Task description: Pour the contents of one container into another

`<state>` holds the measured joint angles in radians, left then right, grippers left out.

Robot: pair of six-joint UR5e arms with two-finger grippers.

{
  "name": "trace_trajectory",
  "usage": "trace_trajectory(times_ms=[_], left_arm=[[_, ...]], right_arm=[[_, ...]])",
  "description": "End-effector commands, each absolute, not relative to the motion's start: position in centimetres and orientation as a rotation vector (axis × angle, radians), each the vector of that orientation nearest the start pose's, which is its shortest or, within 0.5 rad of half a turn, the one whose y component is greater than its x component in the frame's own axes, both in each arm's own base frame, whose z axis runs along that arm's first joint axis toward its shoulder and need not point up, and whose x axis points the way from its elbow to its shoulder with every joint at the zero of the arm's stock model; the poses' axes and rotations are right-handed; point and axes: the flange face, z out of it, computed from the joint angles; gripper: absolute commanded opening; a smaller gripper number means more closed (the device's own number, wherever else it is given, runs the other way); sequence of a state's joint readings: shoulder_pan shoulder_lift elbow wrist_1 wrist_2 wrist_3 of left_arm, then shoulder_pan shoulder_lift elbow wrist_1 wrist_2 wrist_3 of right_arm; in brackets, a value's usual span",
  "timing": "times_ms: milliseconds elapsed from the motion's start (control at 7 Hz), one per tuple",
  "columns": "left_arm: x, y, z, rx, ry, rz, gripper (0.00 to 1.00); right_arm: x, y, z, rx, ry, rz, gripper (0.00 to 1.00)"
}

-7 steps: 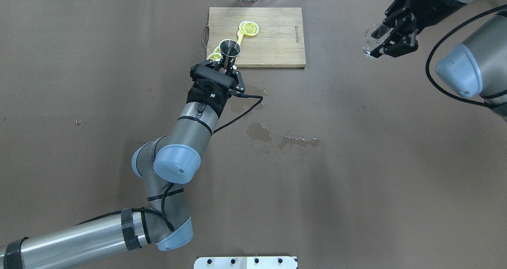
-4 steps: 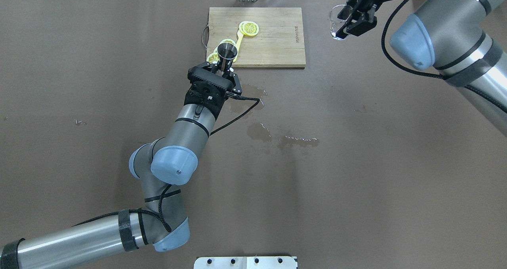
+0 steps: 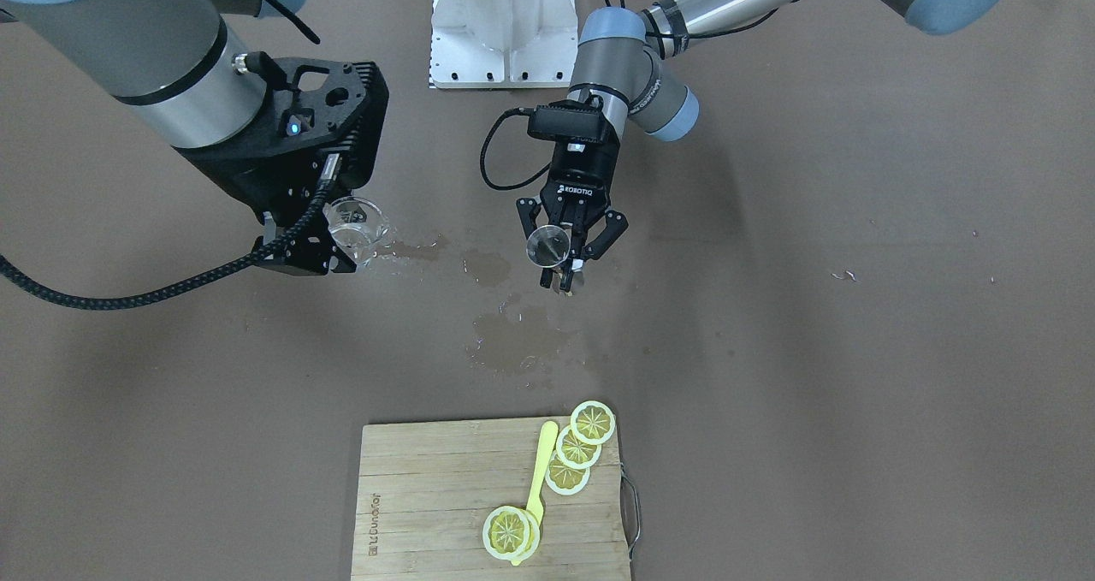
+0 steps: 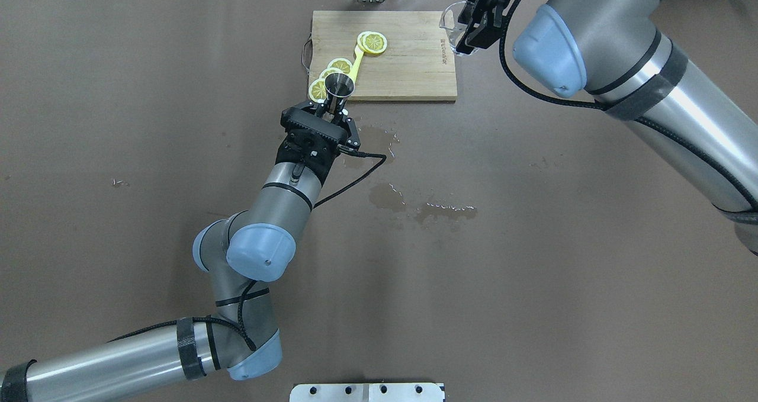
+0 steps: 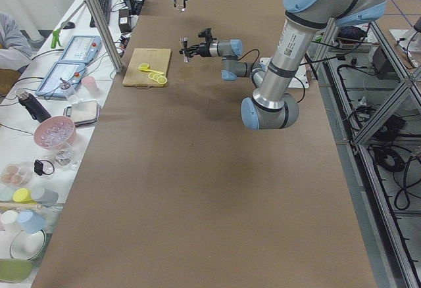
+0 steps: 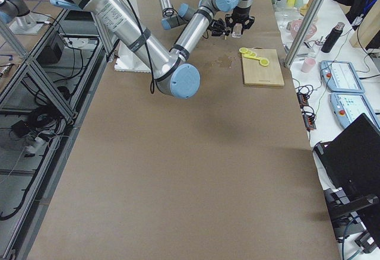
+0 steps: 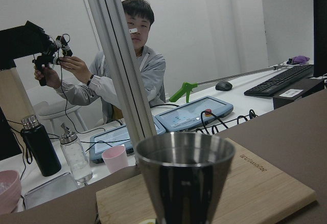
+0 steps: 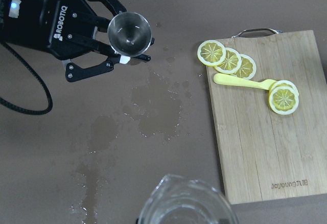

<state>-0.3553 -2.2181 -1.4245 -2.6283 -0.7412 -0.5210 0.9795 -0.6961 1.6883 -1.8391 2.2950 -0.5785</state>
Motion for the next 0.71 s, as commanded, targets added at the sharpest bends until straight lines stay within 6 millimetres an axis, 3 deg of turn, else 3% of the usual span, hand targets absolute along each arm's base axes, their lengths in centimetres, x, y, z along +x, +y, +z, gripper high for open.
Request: trace_trajectory(times_ms=[0, 143, 286, 571], left_arm=[[55.8, -41.8, 21.6, 1.407, 0.688, -0.093, 0.00], [55.8, -41.6, 22.7, 1.399, 0.678, -0.083, 0.00], [55.9, -41.6, 22.6, 1.400, 0.679, -0.084, 0.00], [55.6, -41.5, 21.9, 1.408, 0.698, -0.096, 0.00]], right_arm=[[-37.0, -57.7, 7.7, 0.706, -0.682, -1.404, 0.00], [-37.7, -57.4, 7.3, 0.691, -0.668, -1.413, 0.00], [-37.8, -57.7, 6.8, 0.683, -0.663, -1.409, 0.00], [-40.6, -60.6, 4.9, 0.630, -0.652, -1.412, 0.00]])
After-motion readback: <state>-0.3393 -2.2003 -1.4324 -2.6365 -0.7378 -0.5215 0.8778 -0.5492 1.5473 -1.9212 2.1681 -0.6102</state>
